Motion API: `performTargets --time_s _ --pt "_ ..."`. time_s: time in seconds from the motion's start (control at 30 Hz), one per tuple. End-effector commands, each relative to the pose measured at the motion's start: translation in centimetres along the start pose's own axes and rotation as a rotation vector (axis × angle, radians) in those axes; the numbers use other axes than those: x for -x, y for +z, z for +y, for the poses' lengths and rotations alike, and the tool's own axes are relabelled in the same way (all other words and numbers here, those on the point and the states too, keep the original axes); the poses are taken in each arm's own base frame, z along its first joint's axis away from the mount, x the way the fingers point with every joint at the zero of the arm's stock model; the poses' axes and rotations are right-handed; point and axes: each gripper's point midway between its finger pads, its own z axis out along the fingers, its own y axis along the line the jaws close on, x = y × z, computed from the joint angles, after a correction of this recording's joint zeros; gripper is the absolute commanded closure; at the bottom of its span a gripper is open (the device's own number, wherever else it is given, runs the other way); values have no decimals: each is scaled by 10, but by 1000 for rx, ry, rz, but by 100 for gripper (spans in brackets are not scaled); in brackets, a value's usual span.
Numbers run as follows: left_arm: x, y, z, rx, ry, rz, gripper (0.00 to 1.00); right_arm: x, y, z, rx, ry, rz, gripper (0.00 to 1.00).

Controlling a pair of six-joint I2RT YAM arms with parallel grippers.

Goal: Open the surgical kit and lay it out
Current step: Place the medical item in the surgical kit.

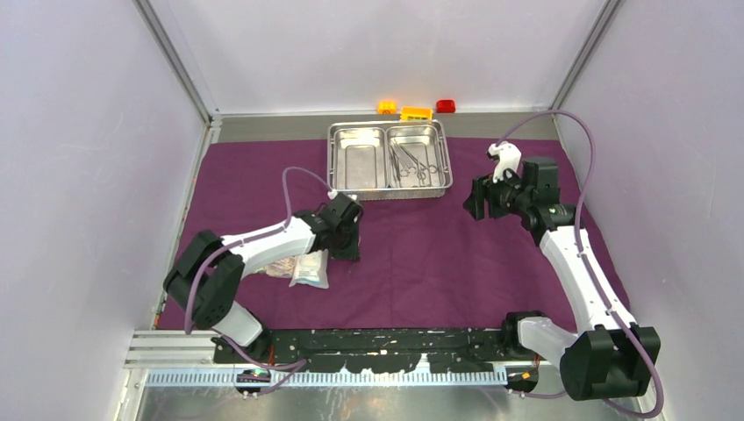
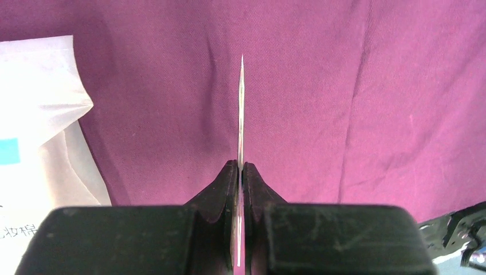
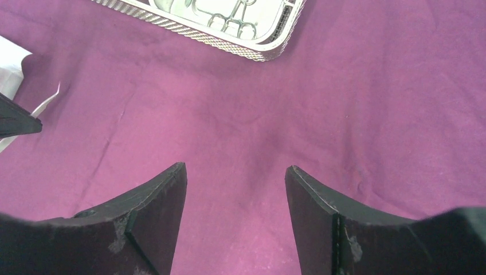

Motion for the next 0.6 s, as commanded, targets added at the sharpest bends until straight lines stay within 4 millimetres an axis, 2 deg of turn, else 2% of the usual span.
performTargets --time_s 0.0,0.33,0.57 --pt "15 2 -5 31 -67 -66 100 8 3 0 14 -27 -41 31" --pt "6 19 -9 40 -100 -21 100 2 5 2 34 -32 -24 32" --pt "1 22 -14 25 -110 -3 100 0 6 3 44 -31 -14 32"
